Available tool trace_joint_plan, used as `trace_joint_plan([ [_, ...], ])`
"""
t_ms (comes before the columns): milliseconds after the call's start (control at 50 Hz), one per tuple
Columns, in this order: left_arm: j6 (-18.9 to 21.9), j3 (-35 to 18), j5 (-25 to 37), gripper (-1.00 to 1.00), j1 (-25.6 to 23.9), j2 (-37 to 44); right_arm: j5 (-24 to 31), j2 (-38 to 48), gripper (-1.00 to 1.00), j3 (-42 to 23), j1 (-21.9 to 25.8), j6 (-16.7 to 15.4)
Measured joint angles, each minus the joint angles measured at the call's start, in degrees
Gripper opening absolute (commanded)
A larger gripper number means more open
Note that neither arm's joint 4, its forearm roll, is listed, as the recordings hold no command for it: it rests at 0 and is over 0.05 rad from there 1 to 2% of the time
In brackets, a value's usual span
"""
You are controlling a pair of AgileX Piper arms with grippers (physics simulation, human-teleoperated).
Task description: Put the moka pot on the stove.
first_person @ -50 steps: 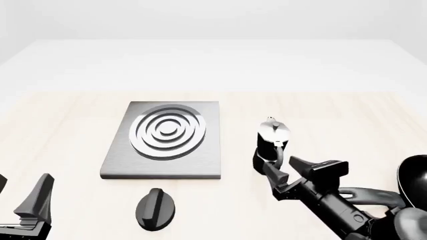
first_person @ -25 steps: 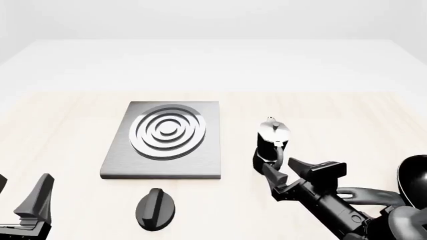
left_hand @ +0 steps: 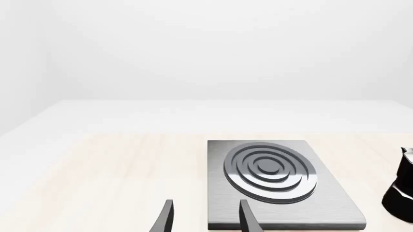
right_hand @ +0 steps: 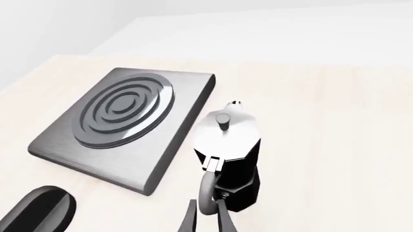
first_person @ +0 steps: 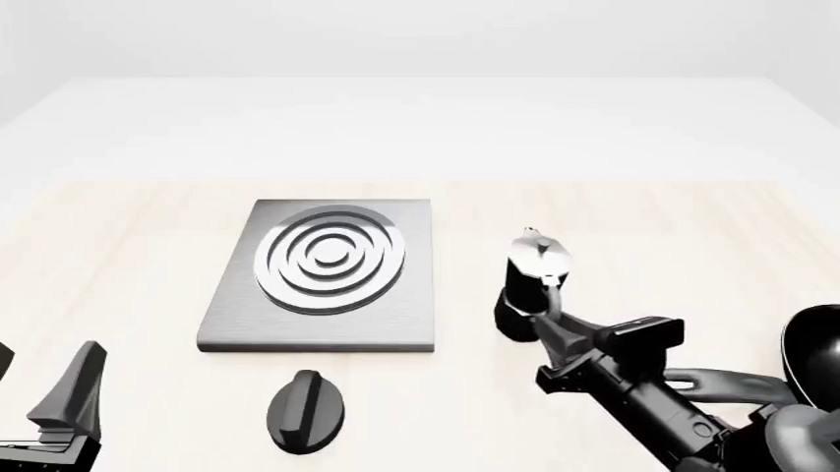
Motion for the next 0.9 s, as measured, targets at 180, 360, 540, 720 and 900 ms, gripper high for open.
trace_joint_plan([
  [180,0.00,0.00,0.00,1.00,0.00,0.00,-0.12,-0.25,-1.00,0.26,-0.37,-0.14],
  [360,0.00,0.00,0.00,1.00,0.00,0.00,1.22,-2.55,-1.00,0.92,-0.78,-0.41],
  [540,0.00,0.00,0.00,1.00,0.00,0.00,6.18,-9.89,-1.00,2.60,-1.81,-1.29],
  [720,0.00,0.00,0.00,1.00,0.00,0.00,13.41,-19.80,-1.00,4.33,-3.46,-2.31],
  [900,0.00,0.00,0.00,1.00,0.00,0.00,19.94,-28.21,-1.00,5.26,-4.78,-3.04],
])
